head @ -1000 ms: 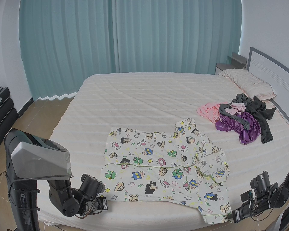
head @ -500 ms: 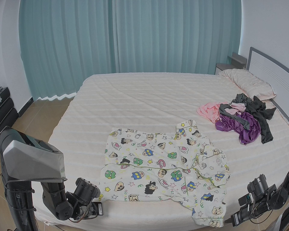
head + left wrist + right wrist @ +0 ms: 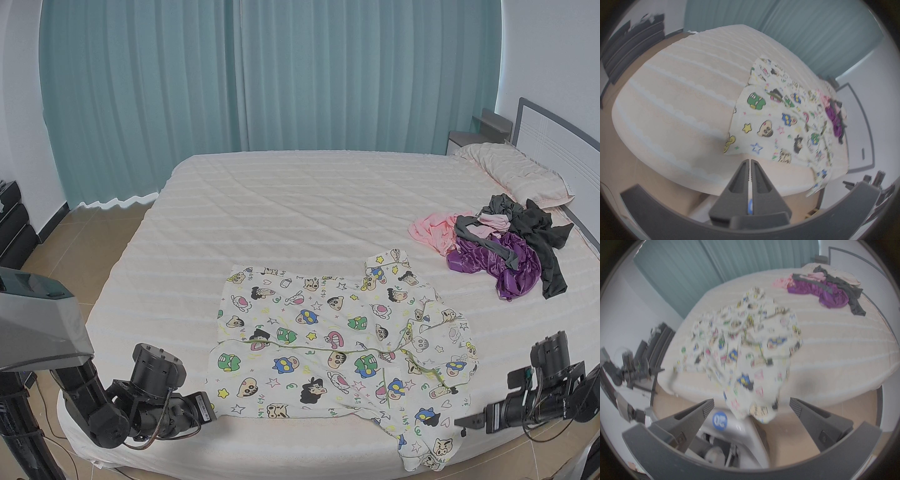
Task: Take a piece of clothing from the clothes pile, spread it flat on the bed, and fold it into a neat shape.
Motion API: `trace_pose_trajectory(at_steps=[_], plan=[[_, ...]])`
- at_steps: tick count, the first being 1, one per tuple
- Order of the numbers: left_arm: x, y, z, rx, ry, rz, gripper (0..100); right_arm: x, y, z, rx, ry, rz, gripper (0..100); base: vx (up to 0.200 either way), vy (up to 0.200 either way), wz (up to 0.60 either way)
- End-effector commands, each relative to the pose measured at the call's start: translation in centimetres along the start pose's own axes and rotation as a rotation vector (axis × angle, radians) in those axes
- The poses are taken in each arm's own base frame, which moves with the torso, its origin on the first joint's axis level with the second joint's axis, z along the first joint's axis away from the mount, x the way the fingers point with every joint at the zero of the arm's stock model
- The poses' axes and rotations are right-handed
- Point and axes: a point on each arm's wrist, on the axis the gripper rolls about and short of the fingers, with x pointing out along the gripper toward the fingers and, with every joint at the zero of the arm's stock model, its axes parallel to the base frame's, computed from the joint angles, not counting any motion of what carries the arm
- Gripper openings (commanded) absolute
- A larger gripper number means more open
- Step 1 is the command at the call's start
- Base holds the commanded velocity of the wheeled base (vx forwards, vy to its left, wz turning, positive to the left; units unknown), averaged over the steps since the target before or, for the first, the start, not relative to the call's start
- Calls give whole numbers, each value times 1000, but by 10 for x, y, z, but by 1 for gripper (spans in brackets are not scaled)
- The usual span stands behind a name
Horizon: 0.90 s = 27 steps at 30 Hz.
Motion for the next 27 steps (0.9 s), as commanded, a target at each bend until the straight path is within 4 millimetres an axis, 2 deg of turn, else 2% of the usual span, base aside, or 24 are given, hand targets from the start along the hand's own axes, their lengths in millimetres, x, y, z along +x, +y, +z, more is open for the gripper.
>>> trace_pose_trajectory(at_steps=[1,4,5,6,11,14,18,22,27], plan=[[-12,-11,17,-129,-65,-101,0,-1,7,45,74,-164,38,100,0,0,0],[-10,-12,16,-137,-55,-120,0,11,9,62,86,-178,44,100,133,0,0],[-10,-12,16,-137,-55,-120,0,11,9,62,86,-178,44,100,200,0,0],[-10,-13,17,-136,-53,-124,0,21,10,76,86,-185,47,100,200,0,0],[-8,-13,16,-139,-50,-121,0,46,12,107,103,-209,60,100,200,0,0],[-3,-10,14,-142,-34,-102,0,67,15,142,149,-263,93,100,200,0,0],[2,-9,13,-160,-32,-97,0,97,14,179,184,-313,108,100,0,0,0],[1,-12,16,-223,-71,-138,0,126,4,199,206,-334,95,100,0,0,0],[0,-12,16,-234,-86,-167,0,150,-9,204,258,-333,84,100,0,0,0]])
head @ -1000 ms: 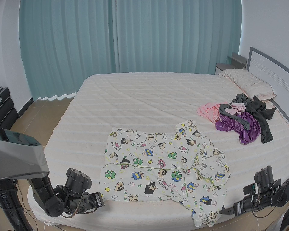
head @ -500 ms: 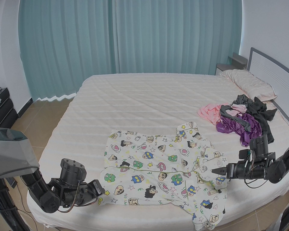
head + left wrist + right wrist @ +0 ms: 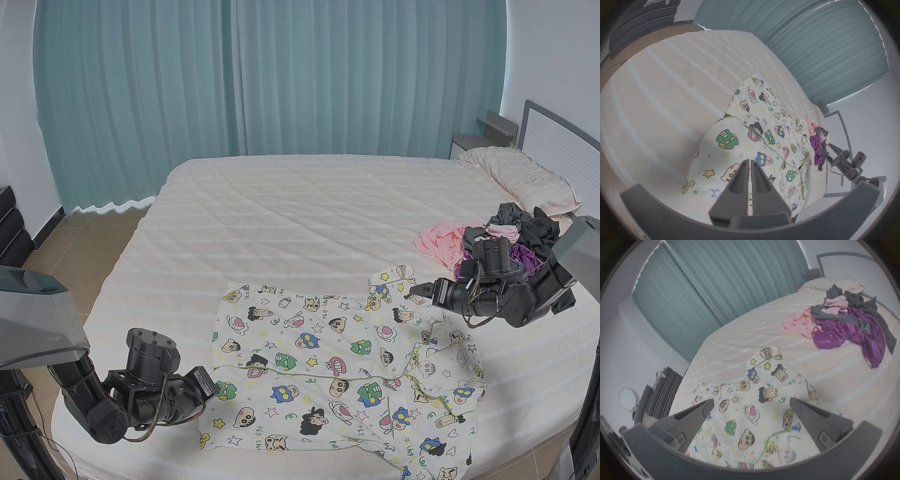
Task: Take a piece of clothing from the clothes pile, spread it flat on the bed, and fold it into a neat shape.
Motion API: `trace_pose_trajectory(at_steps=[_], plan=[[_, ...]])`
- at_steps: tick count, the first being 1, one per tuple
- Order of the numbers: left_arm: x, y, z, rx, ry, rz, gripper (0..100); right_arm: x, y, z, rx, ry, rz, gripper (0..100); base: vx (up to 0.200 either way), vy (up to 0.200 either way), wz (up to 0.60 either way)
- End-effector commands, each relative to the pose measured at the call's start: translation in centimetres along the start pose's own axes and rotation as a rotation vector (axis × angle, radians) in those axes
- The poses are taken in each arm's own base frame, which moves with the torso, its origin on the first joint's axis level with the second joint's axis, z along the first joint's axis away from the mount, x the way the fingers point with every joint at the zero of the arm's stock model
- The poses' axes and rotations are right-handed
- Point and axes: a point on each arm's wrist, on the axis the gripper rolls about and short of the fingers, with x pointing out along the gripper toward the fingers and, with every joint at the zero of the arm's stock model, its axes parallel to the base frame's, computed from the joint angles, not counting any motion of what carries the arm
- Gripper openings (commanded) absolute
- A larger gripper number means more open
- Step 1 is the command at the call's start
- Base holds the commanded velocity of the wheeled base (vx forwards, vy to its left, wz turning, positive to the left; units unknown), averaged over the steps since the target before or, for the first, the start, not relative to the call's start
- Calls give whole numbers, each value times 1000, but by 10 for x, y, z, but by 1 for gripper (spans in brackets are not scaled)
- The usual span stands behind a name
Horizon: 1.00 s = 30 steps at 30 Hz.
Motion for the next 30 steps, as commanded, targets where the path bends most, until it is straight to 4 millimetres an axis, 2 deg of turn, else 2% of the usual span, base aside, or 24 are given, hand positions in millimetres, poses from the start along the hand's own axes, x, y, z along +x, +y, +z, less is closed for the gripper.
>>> trace_pose_trajectory(at_steps=[1,8,12,13,18,19,21,24,30], plan=[[2,3,-2,-24,-1,-11,0,53,-30,-12,79,39,-50,100,0,0,0],[7,4,-3,-28,-4,-12,0,73,-31,7,144,-27,-38,100,0,0,0],[7,5,-4,-27,-5,-8,0,84,-31,10,142,-46,-59,100,0,0,0],[7,5,-4,-27,-5,-8,100,86,-33,10,143,-46,-62,100,0,0,0],[6,7,-5,-29,5,-6,100,103,-35,13,139,-64,-61,100,0,0,0],[8,8,-6,-30,9,0,100,113,-35,20,138,-79,-71,100,0,0,0],[7,9,-7,-30,12,5,100,120,-36,23,142,-76,-95,100,0,0,0],[6,10,-8,-30,23,7,100,134,-40,22,142,-85,-121,100,0,0,0],[7,10,-8,-30,25,5,100,151,-47,19,143,-87,-125,100,0,0,0]])
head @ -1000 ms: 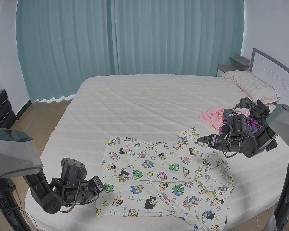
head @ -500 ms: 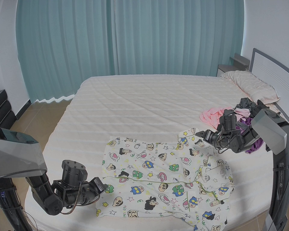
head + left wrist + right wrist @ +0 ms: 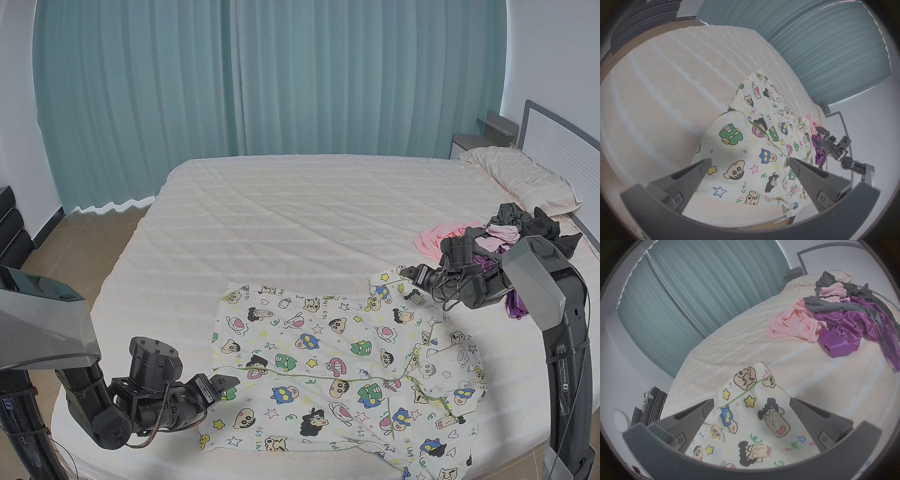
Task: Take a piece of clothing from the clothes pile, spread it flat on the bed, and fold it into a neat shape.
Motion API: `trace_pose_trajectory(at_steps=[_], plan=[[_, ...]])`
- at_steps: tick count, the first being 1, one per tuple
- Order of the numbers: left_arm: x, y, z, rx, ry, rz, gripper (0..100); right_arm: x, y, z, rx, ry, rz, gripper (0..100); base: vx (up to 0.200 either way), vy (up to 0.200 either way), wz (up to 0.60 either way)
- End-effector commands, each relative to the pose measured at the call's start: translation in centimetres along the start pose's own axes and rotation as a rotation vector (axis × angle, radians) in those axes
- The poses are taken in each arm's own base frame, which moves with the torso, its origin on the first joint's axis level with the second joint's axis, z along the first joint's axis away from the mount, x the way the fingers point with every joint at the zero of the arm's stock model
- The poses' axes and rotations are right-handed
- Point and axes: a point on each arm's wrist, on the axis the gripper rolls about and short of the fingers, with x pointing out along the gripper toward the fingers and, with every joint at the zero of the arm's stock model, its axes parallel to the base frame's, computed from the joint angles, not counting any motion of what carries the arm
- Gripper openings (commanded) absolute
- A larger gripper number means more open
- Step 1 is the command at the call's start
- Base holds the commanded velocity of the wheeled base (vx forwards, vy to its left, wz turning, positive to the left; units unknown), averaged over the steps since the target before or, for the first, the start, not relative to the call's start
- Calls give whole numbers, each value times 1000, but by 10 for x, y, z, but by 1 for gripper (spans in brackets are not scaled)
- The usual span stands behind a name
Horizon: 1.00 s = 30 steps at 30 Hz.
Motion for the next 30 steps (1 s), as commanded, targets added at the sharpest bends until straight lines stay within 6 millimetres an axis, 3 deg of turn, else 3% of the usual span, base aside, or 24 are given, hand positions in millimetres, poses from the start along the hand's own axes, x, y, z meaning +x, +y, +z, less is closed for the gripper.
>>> trace_pose_trajectory(at_steps=[1,12,13,30], plan=[[1,1,-1,-2,6,5,100,27,-12,-15,4,16,-21,100,0,0,0],[1,2,-1,-3,7,7,100,43,-14,-17,16,46,-38,100,0,0,0],[1,2,-1,-3,7,7,100,46,-15,-17,32,51,-45,0,0,0,0],[2,2,-1,-3,7,7,100,49,-34,13,133,-52,-98,0,0,0,0]])
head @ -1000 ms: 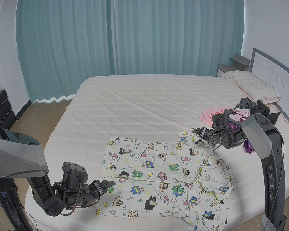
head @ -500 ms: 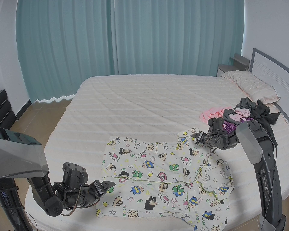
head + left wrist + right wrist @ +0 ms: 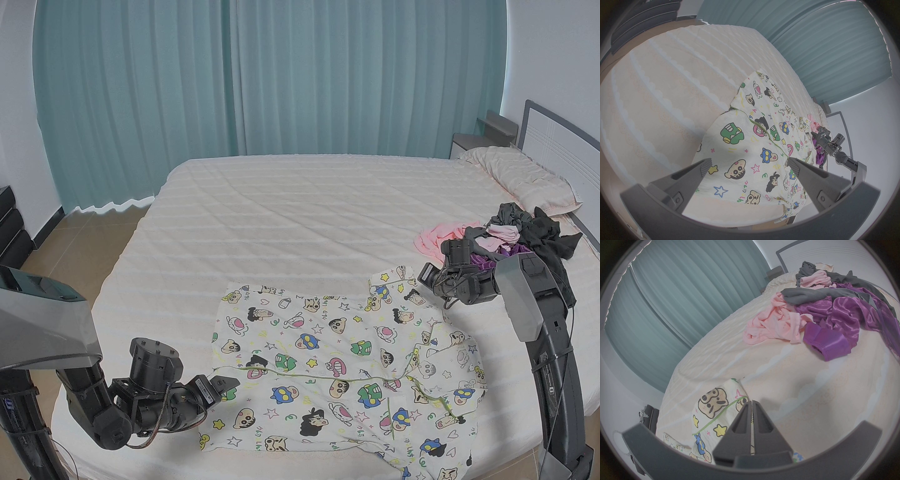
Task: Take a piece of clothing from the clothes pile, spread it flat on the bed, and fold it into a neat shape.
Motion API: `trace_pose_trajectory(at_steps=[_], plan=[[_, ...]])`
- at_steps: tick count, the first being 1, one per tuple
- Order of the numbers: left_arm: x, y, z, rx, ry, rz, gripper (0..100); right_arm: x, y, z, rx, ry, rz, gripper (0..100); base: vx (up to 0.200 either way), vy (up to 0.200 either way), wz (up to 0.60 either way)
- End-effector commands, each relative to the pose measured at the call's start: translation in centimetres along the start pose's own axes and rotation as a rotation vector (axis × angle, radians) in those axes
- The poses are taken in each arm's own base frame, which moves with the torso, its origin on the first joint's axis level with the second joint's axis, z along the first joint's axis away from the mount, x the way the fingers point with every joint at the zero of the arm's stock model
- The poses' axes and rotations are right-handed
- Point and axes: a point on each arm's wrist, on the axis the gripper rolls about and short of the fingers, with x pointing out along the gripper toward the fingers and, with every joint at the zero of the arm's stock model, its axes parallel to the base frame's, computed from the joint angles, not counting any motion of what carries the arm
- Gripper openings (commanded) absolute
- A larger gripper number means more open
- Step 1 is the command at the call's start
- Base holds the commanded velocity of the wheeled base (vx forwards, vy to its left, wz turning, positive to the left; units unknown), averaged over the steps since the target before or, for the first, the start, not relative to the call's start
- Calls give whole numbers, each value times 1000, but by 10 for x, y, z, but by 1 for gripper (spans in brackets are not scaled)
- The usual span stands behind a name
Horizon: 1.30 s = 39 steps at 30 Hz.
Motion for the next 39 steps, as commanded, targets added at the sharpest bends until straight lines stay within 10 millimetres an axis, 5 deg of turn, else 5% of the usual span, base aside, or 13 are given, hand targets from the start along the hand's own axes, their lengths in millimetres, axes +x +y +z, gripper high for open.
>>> trace_pose_trajectory(at_steps=[1,5,6,21,22,31,39], plan=[[1,0,0,0,0,1,100,1,-3,2,5,-4,-4,0,0,0,0],[1,0,0,0,0,1,100,1,0,-1,-1,3,-1,0,0,0,0],[1,0,0,0,0,1,100,1,0,-2,-2,4,0,100,0,0,0],[1,0,0,0,0,1,100,19,1,-41,-40,114,-15,100,0,0,0],[1,0,0,0,0,1,100,20,-3,-47,-40,142,-36,0,0,0,0],[1,0,0,0,0,1,100,21,-12,-44,-17,148,-69,0,0,0,0],[1,0,0,0,0,1,100,2,1,-5,20,63,-29,0,0,0,0]])
